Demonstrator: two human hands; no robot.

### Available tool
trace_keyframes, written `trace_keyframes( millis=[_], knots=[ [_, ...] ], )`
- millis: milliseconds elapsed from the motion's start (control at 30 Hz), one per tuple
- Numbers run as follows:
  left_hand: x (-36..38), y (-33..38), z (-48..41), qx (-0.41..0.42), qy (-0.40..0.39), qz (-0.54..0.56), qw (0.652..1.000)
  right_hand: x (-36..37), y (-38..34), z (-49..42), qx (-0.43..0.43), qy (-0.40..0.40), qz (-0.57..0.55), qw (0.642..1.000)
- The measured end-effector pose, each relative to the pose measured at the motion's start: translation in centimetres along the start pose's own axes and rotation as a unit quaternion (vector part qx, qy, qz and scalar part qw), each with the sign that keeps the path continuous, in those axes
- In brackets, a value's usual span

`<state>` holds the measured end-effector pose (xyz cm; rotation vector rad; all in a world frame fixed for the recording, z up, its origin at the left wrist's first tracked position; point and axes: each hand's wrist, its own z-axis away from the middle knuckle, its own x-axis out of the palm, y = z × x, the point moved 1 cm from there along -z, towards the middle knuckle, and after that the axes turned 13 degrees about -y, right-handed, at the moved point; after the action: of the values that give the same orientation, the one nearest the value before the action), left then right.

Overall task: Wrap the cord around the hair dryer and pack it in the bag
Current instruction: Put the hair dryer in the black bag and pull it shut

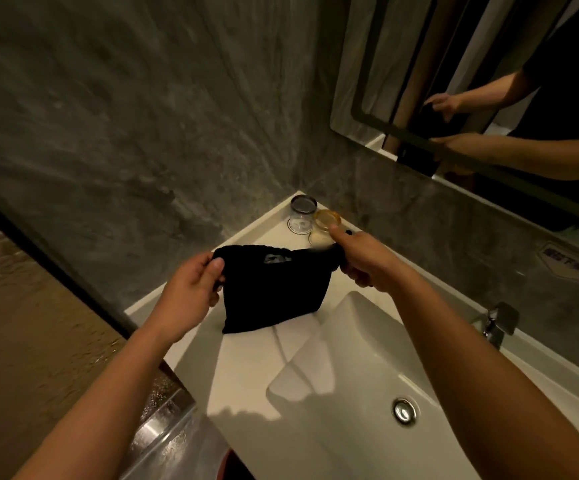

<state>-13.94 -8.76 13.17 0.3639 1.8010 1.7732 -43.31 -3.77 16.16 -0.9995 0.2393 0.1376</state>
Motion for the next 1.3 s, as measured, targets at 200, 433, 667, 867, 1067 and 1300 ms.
trace_keyframes(
  millis=[200, 433, 667, 867, 1067, 1300],
  knots=[
    [-3.1, 1.6, 1.5, -0.053, -0.005, -0.172, 0.984, 0.2, -0.7, 2.2, -0.045, -0.005, 0.143, 0.989],
    [-3.8, 2.0, 2.7, -0.086, 0.062, -0.237, 0.966, -0.4, 0.7, 2.8, -0.101, -0.017, 0.282, 0.954],
    [-2.6, 1.3, 4.2, -0.052, 0.108, -0.201, 0.972, -1.5, 3.2, 4.5, -0.152, -0.055, 0.222, 0.962],
    [-2.7, 0.8, 5.0, -0.039, 0.099, -0.197, 0.975, -2.0, 4.4, 5.7, -0.182, -0.048, 0.216, 0.958],
    [-2.5, 0.6, 5.5, -0.030, 0.087, -0.177, 0.980, -2.4, 3.7, 6.2, -0.197, 0.010, 0.297, 0.934],
    [-2.3, 0.9, 5.2, -0.026, 0.091, -0.149, 0.984, -2.2, 3.9, 6.5, -0.198, -0.050, 0.212, 0.956]
  ],
)
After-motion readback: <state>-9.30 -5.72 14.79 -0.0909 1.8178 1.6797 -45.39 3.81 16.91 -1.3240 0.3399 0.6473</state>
